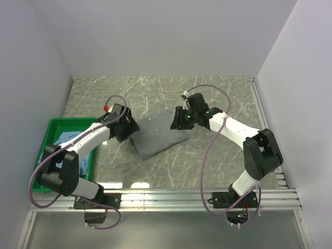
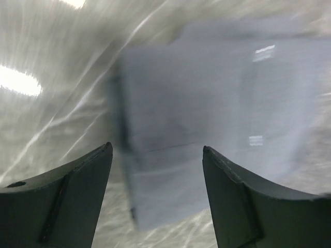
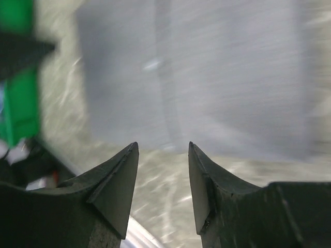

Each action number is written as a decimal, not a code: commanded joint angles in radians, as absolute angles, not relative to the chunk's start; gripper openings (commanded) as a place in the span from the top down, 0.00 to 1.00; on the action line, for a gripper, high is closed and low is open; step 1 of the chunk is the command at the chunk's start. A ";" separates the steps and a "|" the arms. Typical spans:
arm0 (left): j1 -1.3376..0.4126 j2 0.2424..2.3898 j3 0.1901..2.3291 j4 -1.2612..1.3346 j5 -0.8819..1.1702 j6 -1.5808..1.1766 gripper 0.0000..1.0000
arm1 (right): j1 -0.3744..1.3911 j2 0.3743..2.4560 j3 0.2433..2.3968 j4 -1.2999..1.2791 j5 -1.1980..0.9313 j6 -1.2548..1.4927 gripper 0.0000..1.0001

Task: Fold and stack the long sleeve shirts
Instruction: Fold the shirt

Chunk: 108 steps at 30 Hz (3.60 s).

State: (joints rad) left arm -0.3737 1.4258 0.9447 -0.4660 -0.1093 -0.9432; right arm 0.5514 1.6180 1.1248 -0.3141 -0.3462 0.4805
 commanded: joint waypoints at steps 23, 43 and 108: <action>-0.371 1.594 0.756 -0.250 -0.022 -0.961 0.99 | 0.313 1.666 1.049 -0.206 -0.353 0.471 0.53; -0.282 1.528 1.014 -0.344 -0.028 -0.681 0.37 | 0.313 1.431 0.859 -0.103 -0.367 0.534 0.49; -0.982 1.782 1.333 -0.495 -0.644 -0.419 0.14 | 0.247 0.916 0.844 -0.443 0.076 0.592 0.00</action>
